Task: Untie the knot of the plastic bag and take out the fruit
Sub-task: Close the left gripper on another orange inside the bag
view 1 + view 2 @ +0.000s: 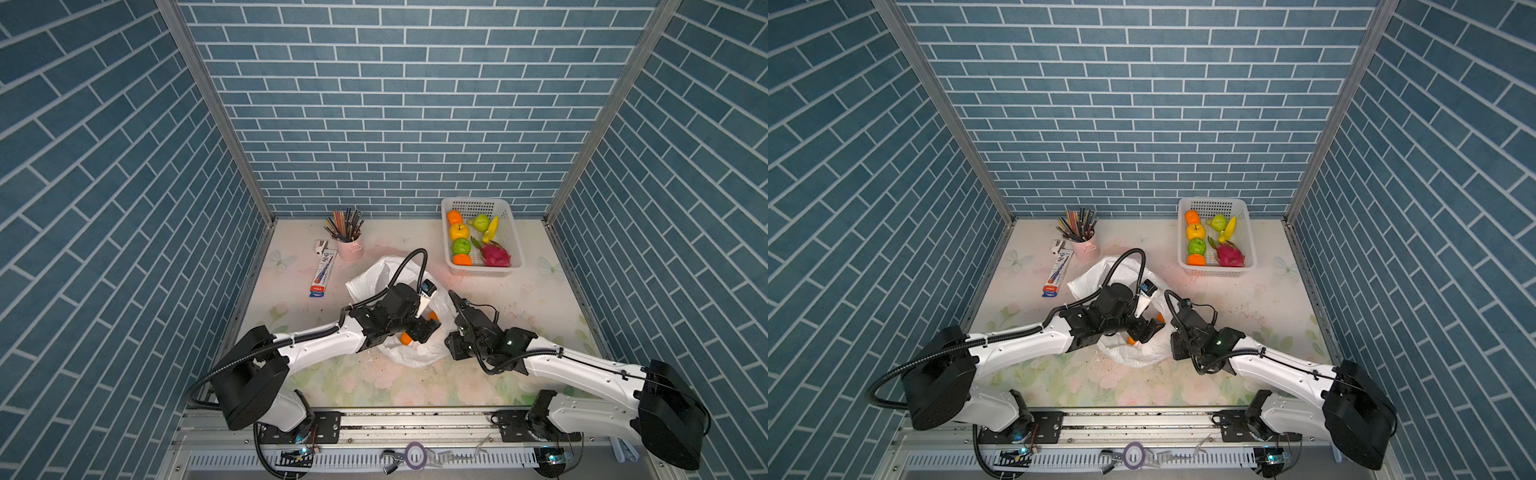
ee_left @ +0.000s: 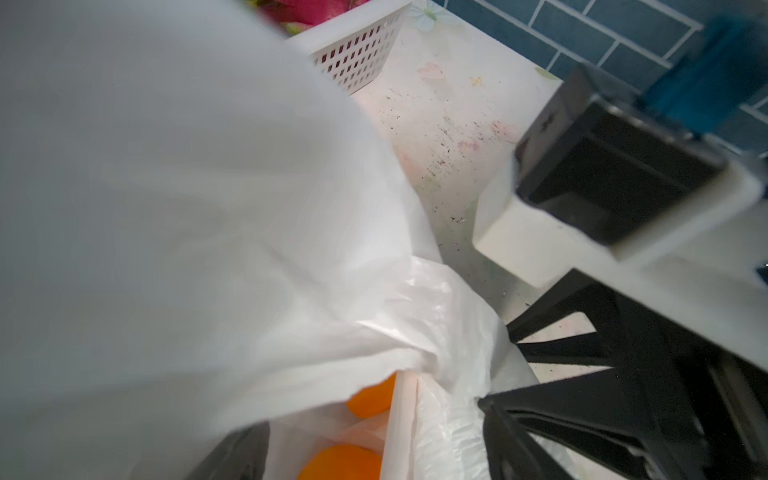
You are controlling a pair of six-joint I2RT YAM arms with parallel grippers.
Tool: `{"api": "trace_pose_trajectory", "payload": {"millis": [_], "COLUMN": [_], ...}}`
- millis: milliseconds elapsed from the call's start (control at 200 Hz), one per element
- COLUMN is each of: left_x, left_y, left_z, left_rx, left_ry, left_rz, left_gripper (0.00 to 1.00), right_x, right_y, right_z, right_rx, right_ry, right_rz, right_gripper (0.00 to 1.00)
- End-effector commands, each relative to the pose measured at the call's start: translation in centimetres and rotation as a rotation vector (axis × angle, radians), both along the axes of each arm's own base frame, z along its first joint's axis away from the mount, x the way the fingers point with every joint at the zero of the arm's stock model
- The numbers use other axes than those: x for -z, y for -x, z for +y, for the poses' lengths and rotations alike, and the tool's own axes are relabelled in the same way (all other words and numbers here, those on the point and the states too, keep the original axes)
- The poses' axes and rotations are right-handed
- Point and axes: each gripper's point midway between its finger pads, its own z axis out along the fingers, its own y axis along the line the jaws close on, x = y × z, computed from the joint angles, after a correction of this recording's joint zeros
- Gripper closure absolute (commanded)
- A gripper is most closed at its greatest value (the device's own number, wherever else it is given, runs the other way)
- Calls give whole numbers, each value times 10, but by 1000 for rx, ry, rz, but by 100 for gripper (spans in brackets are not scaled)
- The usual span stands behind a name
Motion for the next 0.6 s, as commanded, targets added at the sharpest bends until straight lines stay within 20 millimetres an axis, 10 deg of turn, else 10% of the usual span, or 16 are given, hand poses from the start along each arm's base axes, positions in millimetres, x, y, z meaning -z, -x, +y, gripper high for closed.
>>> {"api": "trace_pose_trajectory", "payload": {"millis": [0, 595], "left_x": [0, 21], "left_y": [-11, -30], "left_z": [0, -4], "left_rx": [-40, -137], "left_ry": [-23, -27], "left_rz": [-26, 24], "left_gripper": [27, 47], "right_x": [5, -27], "right_y": [-5, -43], "right_z": [-15, 22], "right_rx": [113, 192], "right_ry": [34, -167], "right_rz": [-5, -93], "right_gripper": [70, 30]}}
